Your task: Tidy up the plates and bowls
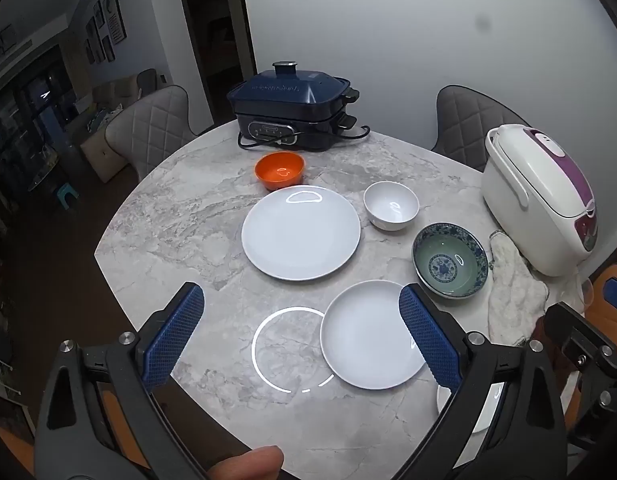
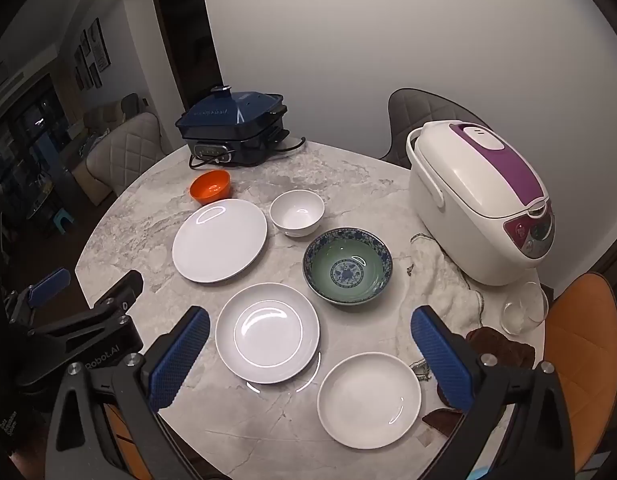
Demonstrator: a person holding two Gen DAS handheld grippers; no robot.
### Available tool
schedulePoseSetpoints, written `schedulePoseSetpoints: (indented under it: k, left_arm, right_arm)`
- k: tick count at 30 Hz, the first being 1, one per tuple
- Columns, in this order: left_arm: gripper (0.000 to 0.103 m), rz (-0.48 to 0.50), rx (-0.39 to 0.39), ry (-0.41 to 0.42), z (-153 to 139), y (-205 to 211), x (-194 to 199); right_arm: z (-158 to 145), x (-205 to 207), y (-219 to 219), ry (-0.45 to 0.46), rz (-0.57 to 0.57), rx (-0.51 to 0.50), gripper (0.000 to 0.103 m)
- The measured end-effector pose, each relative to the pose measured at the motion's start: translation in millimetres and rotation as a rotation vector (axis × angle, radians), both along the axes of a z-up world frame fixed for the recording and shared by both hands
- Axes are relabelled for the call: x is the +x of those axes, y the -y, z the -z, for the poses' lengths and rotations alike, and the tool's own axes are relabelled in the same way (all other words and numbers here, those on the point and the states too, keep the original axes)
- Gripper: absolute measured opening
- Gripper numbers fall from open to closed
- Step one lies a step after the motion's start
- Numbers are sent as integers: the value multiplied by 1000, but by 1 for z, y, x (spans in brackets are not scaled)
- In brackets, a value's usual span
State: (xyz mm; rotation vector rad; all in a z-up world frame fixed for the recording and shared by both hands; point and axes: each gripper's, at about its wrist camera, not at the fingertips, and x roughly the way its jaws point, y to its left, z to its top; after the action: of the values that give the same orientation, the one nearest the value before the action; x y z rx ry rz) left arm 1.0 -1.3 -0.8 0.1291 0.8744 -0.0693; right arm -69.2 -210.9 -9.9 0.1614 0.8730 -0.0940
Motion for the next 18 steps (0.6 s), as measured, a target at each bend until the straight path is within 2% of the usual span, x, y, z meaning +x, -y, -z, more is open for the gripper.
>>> schedulePoseSetpoints:
  k: [4,7,18]
  left_arm:
    - [99,6,-21,6,3,-4,-1]
    - [99,3,2,5,3,0,1]
    - [99,3,-10,3,3,0,-2]
  right_arm:
    - [0,0,0,2,0,-4,103]
    - [1,1,-1,-3,-1,-5,103]
    - [-1,2,-2,-5,-2,-2,103]
